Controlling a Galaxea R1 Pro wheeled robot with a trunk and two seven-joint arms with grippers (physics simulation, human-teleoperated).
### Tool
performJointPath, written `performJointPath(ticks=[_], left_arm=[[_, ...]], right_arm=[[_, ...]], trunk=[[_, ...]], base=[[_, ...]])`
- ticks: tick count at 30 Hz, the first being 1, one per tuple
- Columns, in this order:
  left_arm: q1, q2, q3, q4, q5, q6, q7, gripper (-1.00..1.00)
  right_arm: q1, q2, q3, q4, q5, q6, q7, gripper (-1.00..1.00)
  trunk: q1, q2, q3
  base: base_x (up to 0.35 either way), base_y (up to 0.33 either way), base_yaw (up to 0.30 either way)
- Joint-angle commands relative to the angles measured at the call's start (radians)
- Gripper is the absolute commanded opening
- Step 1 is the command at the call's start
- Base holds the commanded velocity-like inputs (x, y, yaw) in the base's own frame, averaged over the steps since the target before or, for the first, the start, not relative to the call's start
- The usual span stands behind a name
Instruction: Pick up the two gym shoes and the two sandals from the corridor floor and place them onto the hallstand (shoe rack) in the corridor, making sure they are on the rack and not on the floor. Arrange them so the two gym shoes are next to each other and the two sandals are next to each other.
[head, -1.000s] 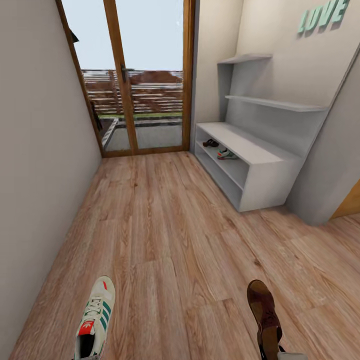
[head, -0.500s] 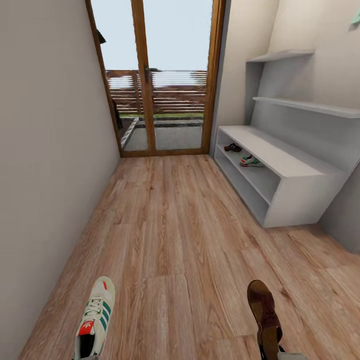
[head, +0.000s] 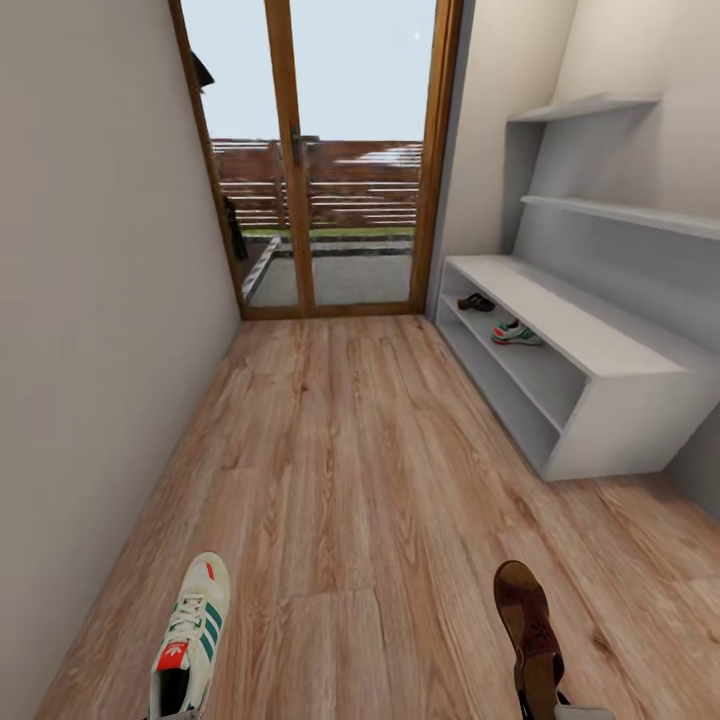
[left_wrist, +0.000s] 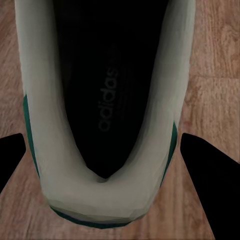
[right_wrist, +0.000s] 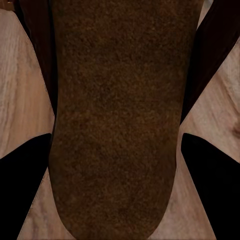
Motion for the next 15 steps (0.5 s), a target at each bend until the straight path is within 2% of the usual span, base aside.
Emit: performJointPath(ticks=[1, 15], left_arm=[[-0.001, -0.001, 0.009, 0.0, -0.008, -0.004, -0.006, -1.0], [-0.001, -0.001, 0.009, 0.0, -0.006, -0.004, -0.005, -1.0]], right_arm=[[-0.001, 0.0, -0.004, 0.001, 0.004, -0.003, -0.001, -1.0], [-0.001, 0.0, -0.002, 0.001, 0.004, -0.003, -0.001, -1.0]], trunk=[[0.0, 0.0, -0.001], [0.0, 0.0, -0.001]], base=[[0.338, 0.0, 0.0], [0.338, 0.0, 0.0]])
